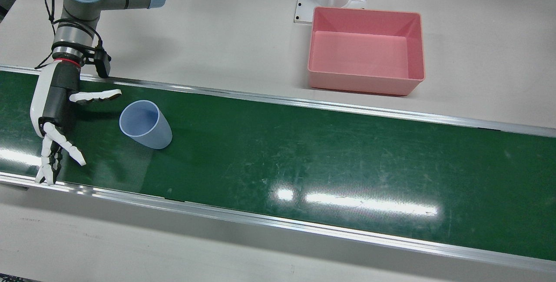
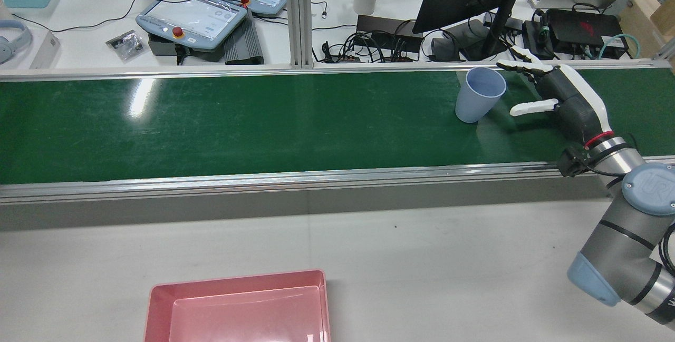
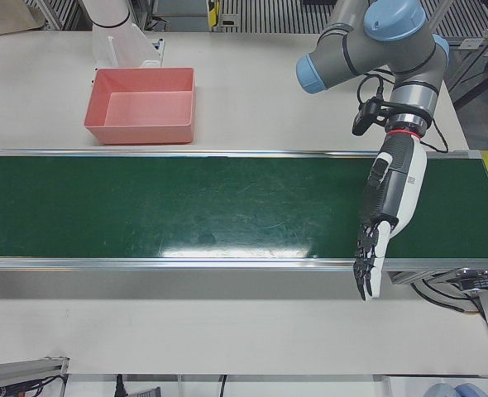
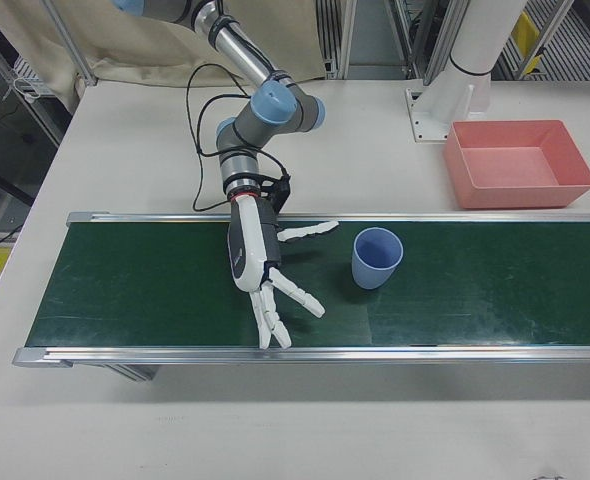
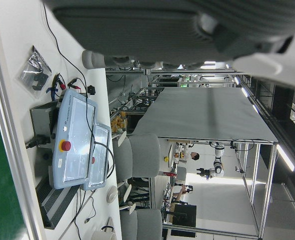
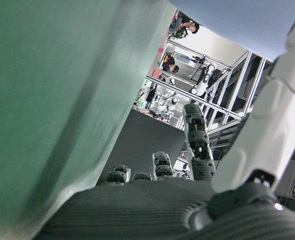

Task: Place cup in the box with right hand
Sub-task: 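Close the right hand fingers around the blue cup's side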

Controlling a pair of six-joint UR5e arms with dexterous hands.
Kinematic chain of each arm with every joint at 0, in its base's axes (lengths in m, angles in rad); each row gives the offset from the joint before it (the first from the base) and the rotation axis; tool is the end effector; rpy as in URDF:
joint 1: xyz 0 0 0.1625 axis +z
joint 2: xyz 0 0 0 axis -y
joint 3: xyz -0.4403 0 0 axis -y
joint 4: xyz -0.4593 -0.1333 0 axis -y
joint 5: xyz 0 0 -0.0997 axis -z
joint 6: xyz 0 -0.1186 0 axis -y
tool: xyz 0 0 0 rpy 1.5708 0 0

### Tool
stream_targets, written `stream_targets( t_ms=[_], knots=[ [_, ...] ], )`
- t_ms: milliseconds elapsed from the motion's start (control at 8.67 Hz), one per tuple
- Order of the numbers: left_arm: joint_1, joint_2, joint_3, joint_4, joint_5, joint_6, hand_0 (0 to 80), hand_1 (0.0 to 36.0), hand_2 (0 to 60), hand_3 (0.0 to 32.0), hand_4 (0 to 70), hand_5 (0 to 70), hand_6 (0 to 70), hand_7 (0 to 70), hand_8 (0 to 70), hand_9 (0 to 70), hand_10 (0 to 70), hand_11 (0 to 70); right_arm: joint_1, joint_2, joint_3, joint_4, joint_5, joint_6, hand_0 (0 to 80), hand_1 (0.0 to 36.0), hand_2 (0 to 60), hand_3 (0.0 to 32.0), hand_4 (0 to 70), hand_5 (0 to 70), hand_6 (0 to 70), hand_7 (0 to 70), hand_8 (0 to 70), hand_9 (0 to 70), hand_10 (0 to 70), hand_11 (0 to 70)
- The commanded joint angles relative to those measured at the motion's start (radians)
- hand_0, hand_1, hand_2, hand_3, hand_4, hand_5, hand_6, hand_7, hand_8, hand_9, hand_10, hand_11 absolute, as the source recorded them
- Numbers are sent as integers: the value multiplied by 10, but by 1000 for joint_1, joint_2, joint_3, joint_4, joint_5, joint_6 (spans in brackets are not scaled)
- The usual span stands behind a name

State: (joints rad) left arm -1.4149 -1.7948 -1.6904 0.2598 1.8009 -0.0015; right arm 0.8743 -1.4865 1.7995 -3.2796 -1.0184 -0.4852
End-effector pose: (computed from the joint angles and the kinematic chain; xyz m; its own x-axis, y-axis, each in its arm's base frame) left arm -0.0035 -0.6622 0.5268 -0.9265 -0.3758 -0.0176 -0.0144 0.0821 -0.9965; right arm -0.2290 -0.5787 0.5404 -0.9230 0.0702 0.3785 -0.3604 0.1880 -0.9137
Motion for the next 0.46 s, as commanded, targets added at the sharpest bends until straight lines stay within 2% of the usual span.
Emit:
stream_targets(
  t_ms=[0,346],
  knots=[
    [-1,0,0,1,0,0,0,0,0,0,0,0,0,0,0,0,0,0,-9,0,1,0,1,-1,474,79,0,0,203,26,40,138,0,13,32,58],
    [-1,0,0,-1,0,0,0,0,0,0,0,0,0,0,0,0,0,0,-15,0,1,0,0,-1,473,80,0,0,213,25,41,145,0,15,33,59]
  ],
)
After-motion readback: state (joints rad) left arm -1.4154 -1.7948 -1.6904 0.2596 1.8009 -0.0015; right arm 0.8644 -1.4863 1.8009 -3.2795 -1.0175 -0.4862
